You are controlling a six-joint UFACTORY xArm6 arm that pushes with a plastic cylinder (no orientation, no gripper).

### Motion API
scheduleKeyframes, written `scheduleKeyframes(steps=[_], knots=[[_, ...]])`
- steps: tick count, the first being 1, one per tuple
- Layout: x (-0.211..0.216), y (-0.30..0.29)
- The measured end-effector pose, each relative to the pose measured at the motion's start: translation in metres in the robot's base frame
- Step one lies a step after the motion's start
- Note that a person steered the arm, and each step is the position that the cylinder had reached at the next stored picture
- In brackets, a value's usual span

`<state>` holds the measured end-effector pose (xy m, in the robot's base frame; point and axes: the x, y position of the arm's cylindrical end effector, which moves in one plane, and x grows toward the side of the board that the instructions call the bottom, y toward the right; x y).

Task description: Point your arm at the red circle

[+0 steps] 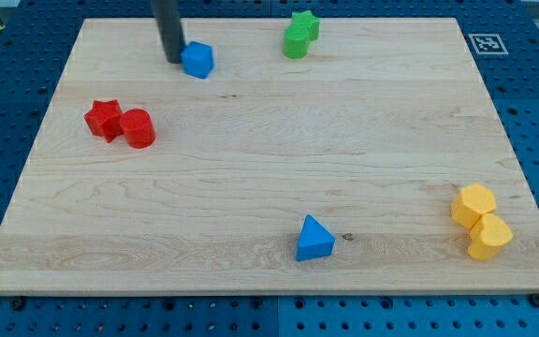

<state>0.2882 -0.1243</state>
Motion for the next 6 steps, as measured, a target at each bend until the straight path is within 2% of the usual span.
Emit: scheduleKeyframes(steps=[2,3,4,5,6], knots=[[0.043,0.103],[0.114,0.102],[0.183,0.093],[0.216,0.059],[0.206,-0.018]])
